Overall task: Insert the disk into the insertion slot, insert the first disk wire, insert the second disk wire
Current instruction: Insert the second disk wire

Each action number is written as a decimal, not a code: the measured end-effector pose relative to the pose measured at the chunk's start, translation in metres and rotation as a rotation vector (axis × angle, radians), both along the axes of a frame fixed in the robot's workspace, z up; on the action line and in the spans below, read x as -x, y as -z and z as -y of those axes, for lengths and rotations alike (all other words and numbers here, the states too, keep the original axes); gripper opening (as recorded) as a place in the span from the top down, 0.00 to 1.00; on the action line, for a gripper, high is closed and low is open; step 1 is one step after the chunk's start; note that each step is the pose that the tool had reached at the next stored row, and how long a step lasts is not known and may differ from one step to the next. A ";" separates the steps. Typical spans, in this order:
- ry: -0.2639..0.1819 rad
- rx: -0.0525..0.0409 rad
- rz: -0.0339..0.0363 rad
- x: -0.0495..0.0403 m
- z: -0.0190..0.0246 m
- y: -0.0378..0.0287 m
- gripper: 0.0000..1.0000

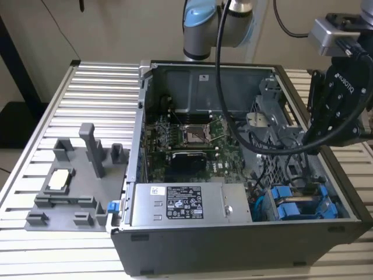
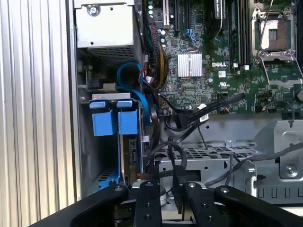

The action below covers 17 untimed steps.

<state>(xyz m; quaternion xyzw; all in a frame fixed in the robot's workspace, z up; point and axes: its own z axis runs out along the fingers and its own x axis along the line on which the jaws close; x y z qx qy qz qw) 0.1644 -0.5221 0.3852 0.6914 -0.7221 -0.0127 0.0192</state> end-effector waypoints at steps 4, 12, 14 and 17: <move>0.000 0.0000 0.0001 0.0042 -0.0057 0.0000 0.74; 0.000 0.0001 0.0034 0.0239 -0.0058 0.0000 0.74; 0.000 0.0000 0.0048 0.0299 -0.0058 0.0000 0.74; 0.000 0.0000 0.0076 0.0391 -0.0058 0.0000 0.74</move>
